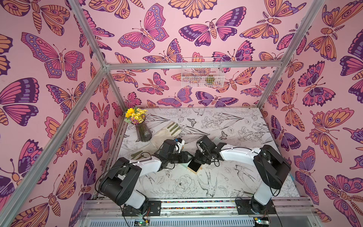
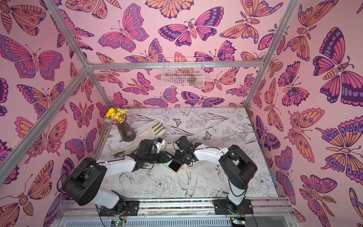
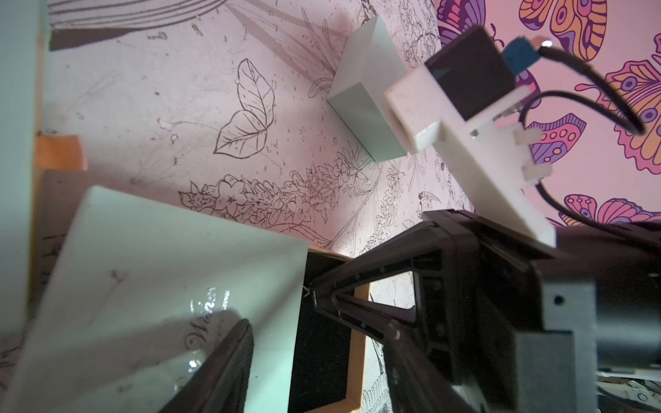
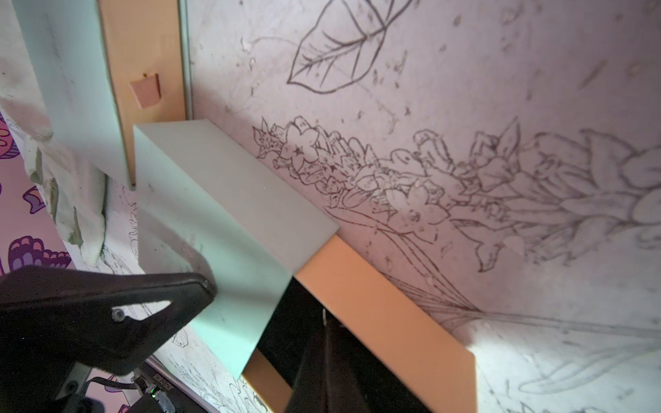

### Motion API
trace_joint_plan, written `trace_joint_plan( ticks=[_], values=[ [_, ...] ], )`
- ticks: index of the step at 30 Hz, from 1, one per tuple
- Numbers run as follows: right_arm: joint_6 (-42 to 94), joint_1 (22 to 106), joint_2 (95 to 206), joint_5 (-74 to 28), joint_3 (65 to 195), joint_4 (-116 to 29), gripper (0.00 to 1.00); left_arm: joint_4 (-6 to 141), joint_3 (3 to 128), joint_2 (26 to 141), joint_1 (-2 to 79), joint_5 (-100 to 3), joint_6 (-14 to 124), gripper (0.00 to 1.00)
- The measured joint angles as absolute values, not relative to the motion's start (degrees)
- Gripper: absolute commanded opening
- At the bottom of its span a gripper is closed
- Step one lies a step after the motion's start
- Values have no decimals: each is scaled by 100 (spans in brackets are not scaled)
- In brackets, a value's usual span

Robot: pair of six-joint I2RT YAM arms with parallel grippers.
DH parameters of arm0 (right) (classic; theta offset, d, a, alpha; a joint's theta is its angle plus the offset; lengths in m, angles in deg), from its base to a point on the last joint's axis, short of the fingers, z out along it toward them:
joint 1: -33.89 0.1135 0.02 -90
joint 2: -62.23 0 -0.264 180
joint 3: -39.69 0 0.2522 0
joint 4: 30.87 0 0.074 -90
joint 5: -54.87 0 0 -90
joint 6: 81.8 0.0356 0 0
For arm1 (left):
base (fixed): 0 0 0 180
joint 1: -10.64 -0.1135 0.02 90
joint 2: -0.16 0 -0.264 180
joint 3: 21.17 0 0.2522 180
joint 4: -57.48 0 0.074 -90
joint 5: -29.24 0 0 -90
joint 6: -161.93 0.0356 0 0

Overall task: Place the earrings into the drawer-style jewelry box
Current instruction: Insert the earring into the inner lining.

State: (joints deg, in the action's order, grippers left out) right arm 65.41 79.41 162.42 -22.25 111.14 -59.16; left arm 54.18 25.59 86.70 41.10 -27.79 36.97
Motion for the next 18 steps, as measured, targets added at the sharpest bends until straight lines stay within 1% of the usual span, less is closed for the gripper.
trace_joint_plan(
  ticks=[18],
  values=[
    [6539, 7941, 16196, -2308, 11062, -5861, 0, 5466, 2611, 8707, 4110, -2821, 3715, 61]
  ],
)
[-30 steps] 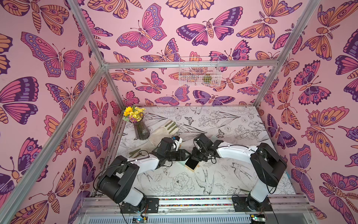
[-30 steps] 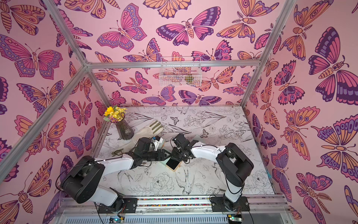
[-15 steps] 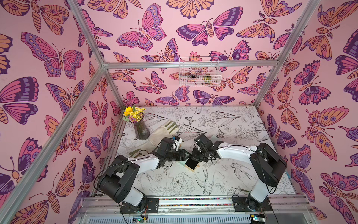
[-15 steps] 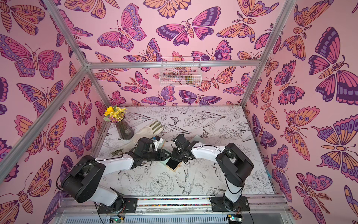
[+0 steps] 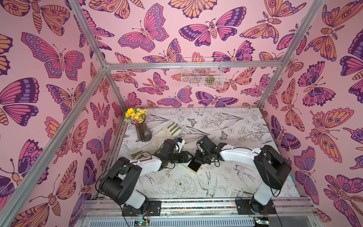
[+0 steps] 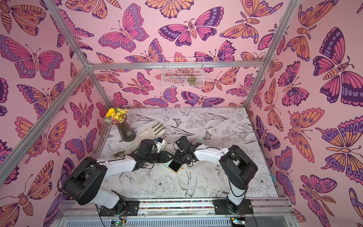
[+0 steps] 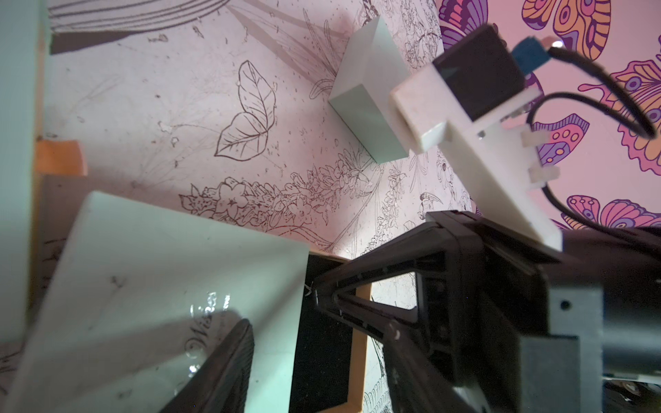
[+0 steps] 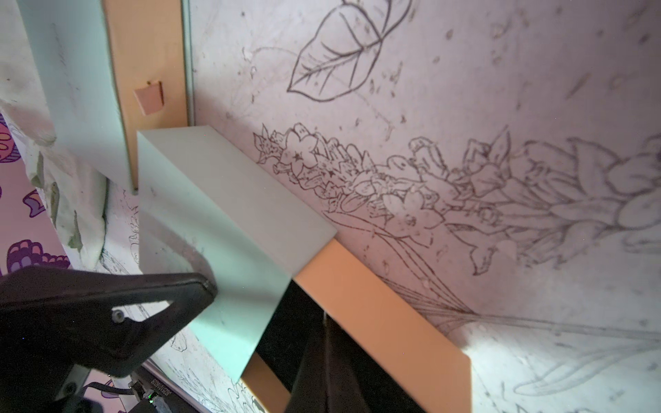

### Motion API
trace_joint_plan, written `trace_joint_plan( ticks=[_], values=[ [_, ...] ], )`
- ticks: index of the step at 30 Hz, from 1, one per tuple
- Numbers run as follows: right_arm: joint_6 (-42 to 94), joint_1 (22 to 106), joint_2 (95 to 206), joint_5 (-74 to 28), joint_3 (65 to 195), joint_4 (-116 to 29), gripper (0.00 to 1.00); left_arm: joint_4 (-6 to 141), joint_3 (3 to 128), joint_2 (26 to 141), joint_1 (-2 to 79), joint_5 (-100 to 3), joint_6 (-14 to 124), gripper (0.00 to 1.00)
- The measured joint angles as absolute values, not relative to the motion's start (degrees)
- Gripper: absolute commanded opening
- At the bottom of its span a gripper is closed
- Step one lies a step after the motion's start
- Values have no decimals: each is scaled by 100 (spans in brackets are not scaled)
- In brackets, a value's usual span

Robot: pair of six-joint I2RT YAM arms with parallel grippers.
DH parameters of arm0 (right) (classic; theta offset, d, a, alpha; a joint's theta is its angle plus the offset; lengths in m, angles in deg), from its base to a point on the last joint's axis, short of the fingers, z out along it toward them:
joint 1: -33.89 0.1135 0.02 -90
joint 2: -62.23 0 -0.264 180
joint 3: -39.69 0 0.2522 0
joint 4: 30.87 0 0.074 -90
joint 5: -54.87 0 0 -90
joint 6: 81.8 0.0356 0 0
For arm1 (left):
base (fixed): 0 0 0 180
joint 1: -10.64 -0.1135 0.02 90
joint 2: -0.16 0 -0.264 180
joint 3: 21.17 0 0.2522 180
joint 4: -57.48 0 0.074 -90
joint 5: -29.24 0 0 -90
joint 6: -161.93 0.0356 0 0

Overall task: Place the earrings into the drawer-style jewelry box
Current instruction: Insert the earring into the inner lining.

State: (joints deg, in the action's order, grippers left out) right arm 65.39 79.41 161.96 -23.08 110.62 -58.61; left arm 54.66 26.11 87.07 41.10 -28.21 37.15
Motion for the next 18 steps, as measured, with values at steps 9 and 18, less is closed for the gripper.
trace_joint_plan(
  ticks=[9, 18],
  values=[
    [6541, 7943, 16189, -2260, 11049, -5804, 0, 5468, 2614, 8709, 4110, -2821, 3717, 61],
    [6539, 7952, 16189, -2220, 11027, -5745, 0, 5477, 2618, 8709, 4110, -2821, 3717, 61]
  ],
)
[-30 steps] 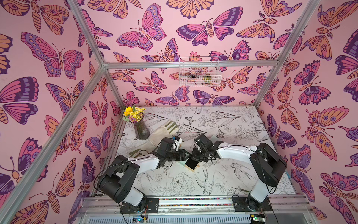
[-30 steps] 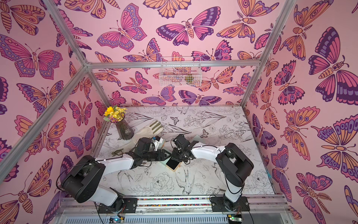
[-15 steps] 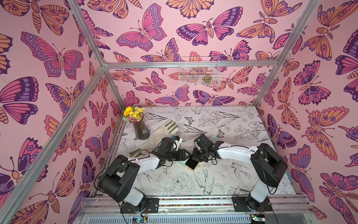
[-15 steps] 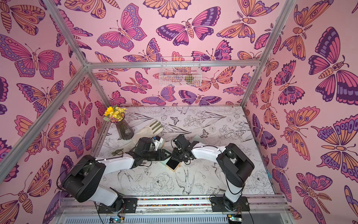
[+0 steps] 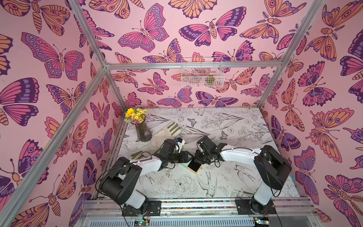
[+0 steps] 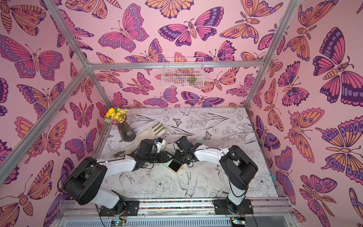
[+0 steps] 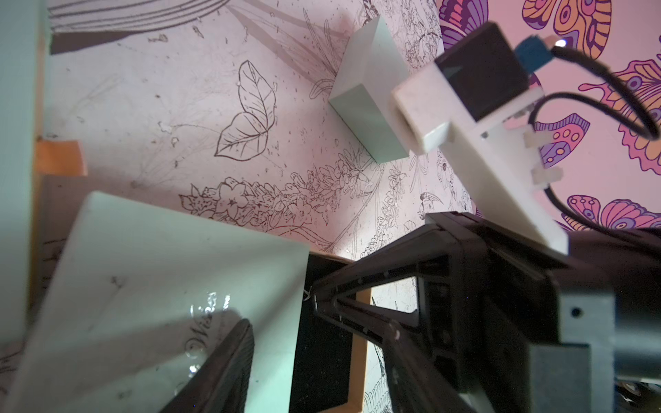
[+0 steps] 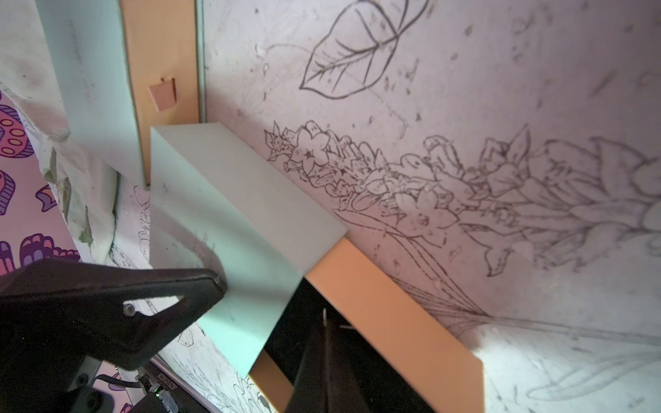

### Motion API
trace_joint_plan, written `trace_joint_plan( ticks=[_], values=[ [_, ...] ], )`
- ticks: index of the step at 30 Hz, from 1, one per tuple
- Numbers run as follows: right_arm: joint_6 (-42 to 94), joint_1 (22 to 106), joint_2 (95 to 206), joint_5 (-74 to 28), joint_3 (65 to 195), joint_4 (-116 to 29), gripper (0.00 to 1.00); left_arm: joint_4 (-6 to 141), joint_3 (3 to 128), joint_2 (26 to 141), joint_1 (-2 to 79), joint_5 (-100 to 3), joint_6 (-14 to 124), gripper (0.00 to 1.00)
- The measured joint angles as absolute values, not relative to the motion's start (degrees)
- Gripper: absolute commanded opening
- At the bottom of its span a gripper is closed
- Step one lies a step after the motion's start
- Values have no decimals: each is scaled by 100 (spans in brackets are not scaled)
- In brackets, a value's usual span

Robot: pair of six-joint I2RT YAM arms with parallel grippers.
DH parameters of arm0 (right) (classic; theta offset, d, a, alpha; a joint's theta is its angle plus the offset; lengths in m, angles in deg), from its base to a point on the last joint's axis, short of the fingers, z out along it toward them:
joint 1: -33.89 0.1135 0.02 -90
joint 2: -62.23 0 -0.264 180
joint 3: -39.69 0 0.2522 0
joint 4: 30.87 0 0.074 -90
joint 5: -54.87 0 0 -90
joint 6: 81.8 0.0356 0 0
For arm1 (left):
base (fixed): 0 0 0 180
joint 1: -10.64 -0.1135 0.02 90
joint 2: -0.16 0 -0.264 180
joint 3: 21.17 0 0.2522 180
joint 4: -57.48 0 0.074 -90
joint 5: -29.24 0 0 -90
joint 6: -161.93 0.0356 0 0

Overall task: Place the earrings into the drawer-style jewelry box
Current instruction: Insert the earring into the inner lining.

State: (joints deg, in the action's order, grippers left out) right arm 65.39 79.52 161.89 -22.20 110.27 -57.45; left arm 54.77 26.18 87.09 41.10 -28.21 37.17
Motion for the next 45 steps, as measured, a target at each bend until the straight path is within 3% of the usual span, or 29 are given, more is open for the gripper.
trace_joint_plan(
  ticks=[25, 37, 45],
  values=[
    [6528, 8017, 16159, -2369, 10931, -5796, 0, 5508, 2651, 8729, 4121, -2851, 3719, 61],
    [6515, 8059, 16121, -2511, 10933, -5890, 6, 5510, 2653, 8729, 4132, -2869, 3719, 61],
    [6515, 8081, 16032, -2610, 10931, -5975, 0, 5532, 2664, 8729, 4132, -2884, 3726, 60]
  ],
)
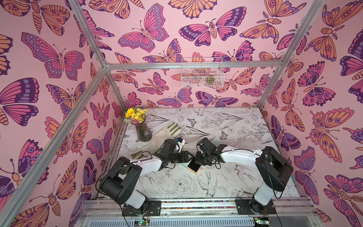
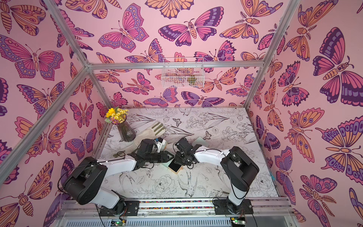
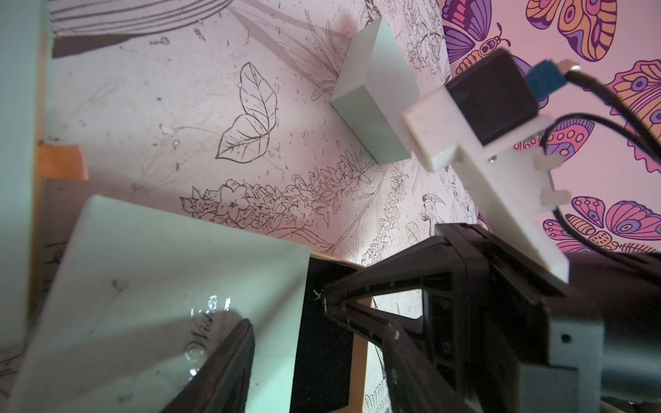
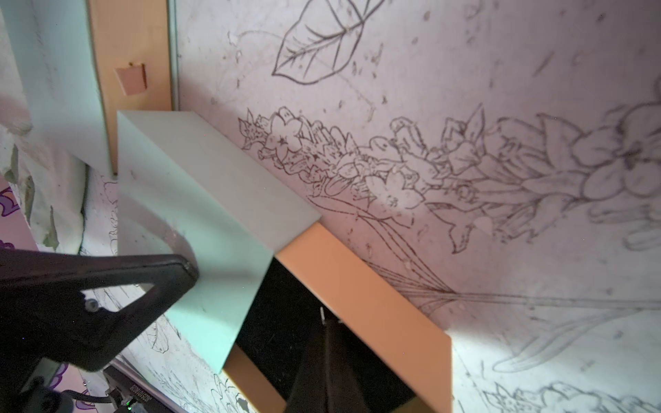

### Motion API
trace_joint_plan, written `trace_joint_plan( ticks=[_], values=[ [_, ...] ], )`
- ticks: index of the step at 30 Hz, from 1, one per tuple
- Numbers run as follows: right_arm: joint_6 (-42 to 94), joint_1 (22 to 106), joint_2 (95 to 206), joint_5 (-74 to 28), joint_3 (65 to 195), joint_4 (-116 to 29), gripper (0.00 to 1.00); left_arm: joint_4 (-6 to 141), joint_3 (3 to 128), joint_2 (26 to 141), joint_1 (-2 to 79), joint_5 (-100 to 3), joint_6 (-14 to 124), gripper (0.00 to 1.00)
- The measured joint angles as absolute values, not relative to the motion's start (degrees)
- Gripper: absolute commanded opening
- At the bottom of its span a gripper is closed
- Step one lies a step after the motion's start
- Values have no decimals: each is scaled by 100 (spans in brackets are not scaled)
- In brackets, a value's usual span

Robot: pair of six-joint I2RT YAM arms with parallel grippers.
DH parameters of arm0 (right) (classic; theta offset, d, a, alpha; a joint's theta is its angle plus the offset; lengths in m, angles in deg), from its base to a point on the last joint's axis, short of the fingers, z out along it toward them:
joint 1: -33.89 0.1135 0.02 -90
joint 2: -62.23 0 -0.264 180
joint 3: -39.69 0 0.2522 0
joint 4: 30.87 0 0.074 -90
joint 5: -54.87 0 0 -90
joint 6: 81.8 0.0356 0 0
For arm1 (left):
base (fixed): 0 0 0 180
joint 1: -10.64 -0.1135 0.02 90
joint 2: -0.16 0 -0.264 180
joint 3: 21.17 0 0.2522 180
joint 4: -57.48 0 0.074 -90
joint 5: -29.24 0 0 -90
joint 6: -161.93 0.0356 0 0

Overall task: Place the earrings into the drawer-style jewelry box
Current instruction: Insert the earring into the inner lining.

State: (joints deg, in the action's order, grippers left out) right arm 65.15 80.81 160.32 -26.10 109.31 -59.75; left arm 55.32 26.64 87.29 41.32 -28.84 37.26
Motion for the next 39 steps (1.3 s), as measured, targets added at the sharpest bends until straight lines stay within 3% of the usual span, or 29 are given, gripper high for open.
trace_joint_plan(
  ticks=[39],
  values=[
    [6797, 8081, 16150, -2398, 10926, -5640, 1, 5567, 2679, 8727, 4132, -2886, 3741, 60]
  ],
)
